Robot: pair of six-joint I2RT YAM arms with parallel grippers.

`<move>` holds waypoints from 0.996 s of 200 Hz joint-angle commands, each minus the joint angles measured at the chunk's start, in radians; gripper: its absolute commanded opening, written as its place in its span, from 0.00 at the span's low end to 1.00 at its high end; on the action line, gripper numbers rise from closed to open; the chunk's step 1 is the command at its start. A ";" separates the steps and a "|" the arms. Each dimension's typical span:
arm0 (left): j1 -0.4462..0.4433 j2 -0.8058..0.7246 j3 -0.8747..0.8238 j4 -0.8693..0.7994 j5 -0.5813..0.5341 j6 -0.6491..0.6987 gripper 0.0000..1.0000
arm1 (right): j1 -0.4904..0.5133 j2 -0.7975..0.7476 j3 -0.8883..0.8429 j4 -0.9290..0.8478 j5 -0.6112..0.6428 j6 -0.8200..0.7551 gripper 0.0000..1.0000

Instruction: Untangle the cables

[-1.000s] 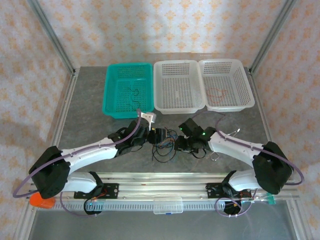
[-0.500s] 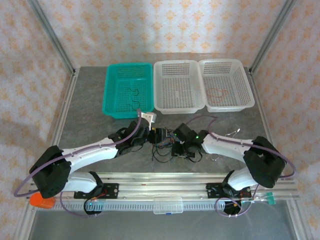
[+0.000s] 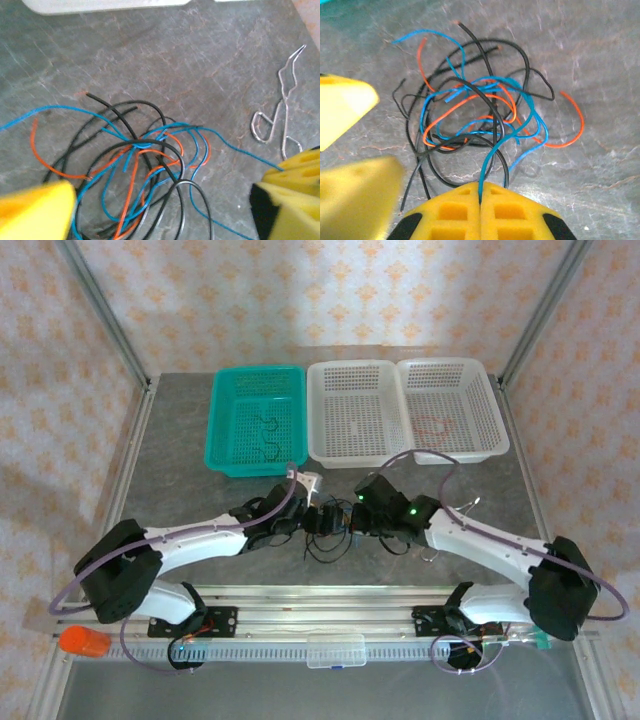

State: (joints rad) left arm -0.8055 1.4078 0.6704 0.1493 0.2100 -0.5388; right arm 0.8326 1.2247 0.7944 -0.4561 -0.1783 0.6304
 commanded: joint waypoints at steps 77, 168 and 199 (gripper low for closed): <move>-0.029 0.112 0.026 0.042 -0.046 0.007 0.99 | -0.009 -0.118 0.066 0.051 -0.009 -0.181 0.00; -0.029 0.255 0.160 -0.045 -0.186 -0.041 0.96 | -0.019 -0.177 0.261 -0.058 -0.074 -0.325 0.00; -0.030 0.273 0.154 -0.053 -0.204 -0.041 0.95 | -0.031 -0.191 0.341 -0.108 -0.042 -0.364 0.00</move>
State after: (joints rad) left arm -0.8299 1.6608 0.8146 0.1341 0.0532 -0.5686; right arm 0.8158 1.0641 1.0618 -0.5022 -0.2485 0.3256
